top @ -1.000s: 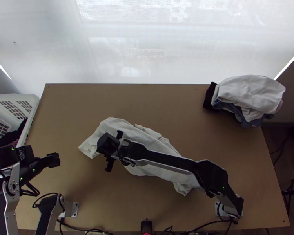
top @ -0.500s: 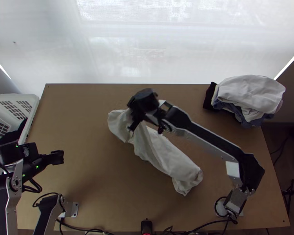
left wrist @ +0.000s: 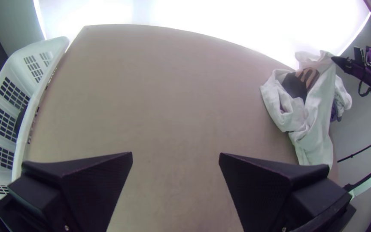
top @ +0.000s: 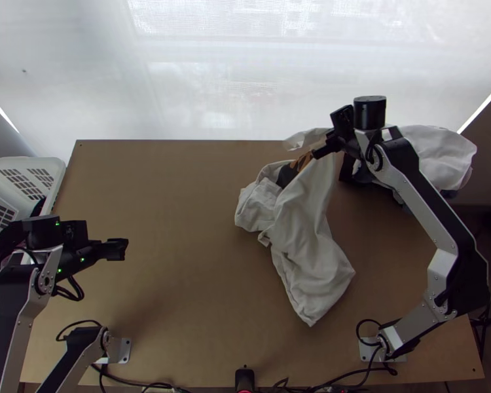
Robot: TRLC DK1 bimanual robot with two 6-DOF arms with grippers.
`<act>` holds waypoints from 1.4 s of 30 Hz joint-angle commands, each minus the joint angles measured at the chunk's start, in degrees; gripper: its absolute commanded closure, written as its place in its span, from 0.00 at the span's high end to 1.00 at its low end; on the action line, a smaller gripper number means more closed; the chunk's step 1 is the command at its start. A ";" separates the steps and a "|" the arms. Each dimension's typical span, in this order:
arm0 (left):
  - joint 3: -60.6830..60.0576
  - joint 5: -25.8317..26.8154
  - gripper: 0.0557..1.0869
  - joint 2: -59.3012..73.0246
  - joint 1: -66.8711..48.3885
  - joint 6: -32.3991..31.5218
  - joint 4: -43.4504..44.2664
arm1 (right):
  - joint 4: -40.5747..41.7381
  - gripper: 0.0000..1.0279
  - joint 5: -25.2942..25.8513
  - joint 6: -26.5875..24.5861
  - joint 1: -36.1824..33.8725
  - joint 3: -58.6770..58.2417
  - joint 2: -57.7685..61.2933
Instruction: Fold the t-shirt
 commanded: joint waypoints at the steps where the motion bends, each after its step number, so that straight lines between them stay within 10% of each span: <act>1: -0.13 0.01 0.95 5.61 -6.07 0.08 4.77 | 1.39 0.03 -0.57 1.33 -9.50 -5.39 -0.48; 12: 1.89 -0.25 0.95 16.42 -19.78 -0.62 12.33 | 1.66 0.03 -0.66 8.89 -18.73 -9.70 -0.83; 17: 5.32 -2.63 0.95 25.83 -27.42 0.08 18.22 | 1.57 0.80 -0.66 13.19 -19.52 -13.04 -6.89; 19: 8.13 -3.59 0.95 30.66 -30.06 0.08 20.24 | 0.07 0.96 -0.75 13.89 -19.08 -13.92 -10.06; 42: 38.63 -8.69 0.95 67.49 -44.21 -3.61 25.86 | -15.31 0.96 -2.33 10.64 -4.84 -31.06 -35.81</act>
